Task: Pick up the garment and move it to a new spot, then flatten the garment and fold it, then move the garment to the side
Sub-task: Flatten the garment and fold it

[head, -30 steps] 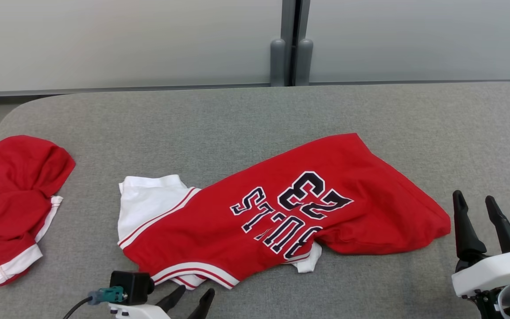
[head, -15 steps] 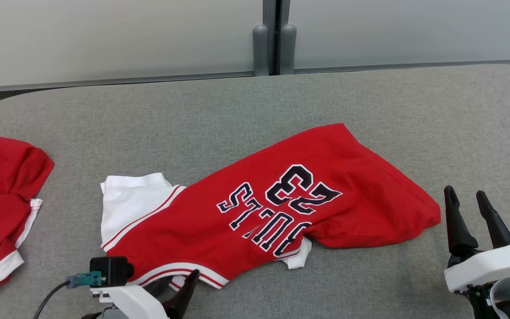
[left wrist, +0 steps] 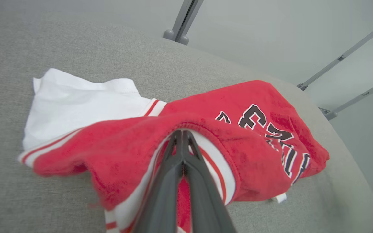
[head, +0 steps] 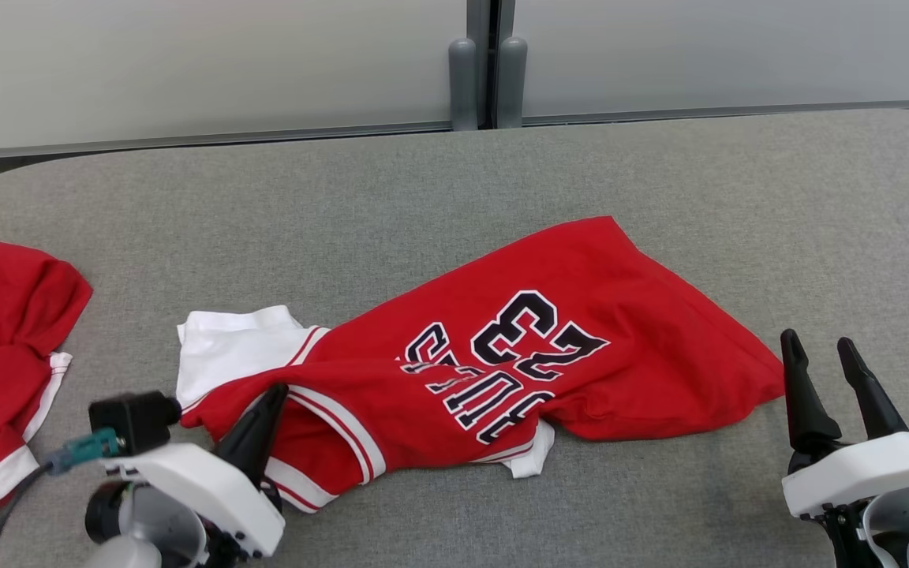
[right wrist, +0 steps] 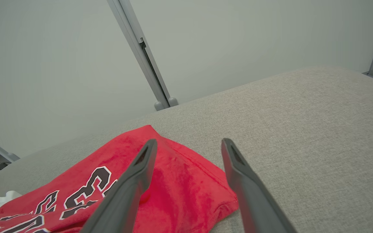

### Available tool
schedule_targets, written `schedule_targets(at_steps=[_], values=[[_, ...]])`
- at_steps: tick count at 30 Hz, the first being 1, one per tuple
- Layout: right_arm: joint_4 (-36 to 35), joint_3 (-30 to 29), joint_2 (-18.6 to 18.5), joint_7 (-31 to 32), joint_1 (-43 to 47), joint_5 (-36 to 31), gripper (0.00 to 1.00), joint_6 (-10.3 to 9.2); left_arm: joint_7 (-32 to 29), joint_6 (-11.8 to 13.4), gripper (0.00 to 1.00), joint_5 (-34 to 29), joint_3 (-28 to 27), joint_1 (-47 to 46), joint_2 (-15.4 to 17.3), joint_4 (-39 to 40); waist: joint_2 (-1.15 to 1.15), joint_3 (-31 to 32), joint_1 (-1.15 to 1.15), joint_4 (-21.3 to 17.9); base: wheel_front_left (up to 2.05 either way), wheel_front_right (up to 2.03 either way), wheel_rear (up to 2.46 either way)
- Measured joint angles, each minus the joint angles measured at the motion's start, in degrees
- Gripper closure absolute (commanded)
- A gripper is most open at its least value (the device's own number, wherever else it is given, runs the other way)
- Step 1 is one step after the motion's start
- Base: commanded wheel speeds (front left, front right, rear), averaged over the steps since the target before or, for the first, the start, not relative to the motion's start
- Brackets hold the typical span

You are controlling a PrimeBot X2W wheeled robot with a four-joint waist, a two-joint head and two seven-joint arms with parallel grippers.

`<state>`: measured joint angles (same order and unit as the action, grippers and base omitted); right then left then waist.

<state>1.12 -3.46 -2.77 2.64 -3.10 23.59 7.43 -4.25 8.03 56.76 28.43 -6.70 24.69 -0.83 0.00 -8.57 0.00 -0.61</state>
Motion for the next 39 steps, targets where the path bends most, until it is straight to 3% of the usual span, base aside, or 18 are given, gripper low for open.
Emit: schedule_targets(at_steps=[5, 10, 17, 18, 19, 24, 31, 34, 39], values=[[0.08, 0.48, 0.0, -0.33, -0.9, 0.25, 0.0, 0.0, -1.57, 1.93, 1.0, -2.96, -0.53, -4.95, 2.13, 2.05, 0.0, -0.97, 0.0, -0.5, 0.0, 0.0, 0.0], [0.77, 1.41, 0.04, -1.29, -2.58, 0.7, 0.0, 0.0, -4.56, 3.1, 1.0, -6.17, -0.98, -14.28, 4.13, -0.67, 0.0, -3.07, 0.0, -2.94, 0.0, 0.0, 0.0], [1.88, 0.43, 0.04, -2.54, -2.65, 0.85, 0.0, 0.0, -4.55, 4.14, 1.0, -6.68, -0.51, -13.66, 4.2, 0.29, 0.0, -4.91, 0.0, -5.18, 0.0, 0.0, 0.0], [2.01, 0.13, 0.02, -2.65, -2.59, 0.83, 0.0, 0.0, -4.42, 4.45, 0.56, -6.75, -0.37, -13.03, 4.14, 0.58, 0.0, -4.84, 0.0, -5.06, 0.0, 0.0, 0.0], [2.1, 0.05, -0.01, -2.66, -2.55, 0.81, 0.0, 0.0, -4.26, 4.77, 0.0, -6.88, -0.31, -12.37, 4.31, 0.99, 0.0, -4.68, 0.0, -4.81, 0.0, 0.0, 0.0], [2.29, 0.16, 0.03, -2.61, -2.45, 0.68, 0.0, 0.0, -4.61, 6.02, 0.0, -7.05, 0.04, -9.27, 5.57, 3.32, 0.0, -3.71, 0.0, -3.32, 0.0, 0.0, 0.0], [2.4, 0.14, 0.04, -1.87, -1.76, 0.47, 0.0, 0.0, -6.34, 10.1, 0.0, -6.13, -0.89, -1.12, 9.22, 8.79, 0.0, -1.47, 0.0, -0.14, 0.0, 0.0, 0.0], [2.47, -0.04, 0.03, -1.56, -1.0, 0.12, 0.0, 0.0, -5.98, 12.03, 0.0, -3.83, -2.34, 3.18, 9.0, 10.15, 0.0, -0.51, 0.0, 1.09, 0.0, 0.0, 0.0], [2.32, 0.76, 0.04, -0.43, -0.54, 0.05, 0.0, 0.0, -6.87, 12.1, 0.0, 0.02, -2.11, 9.09, 8.13, 10.76, 0.0, 1.05, 0.0, 2.91, 0.0, 0.0, 0.0]])
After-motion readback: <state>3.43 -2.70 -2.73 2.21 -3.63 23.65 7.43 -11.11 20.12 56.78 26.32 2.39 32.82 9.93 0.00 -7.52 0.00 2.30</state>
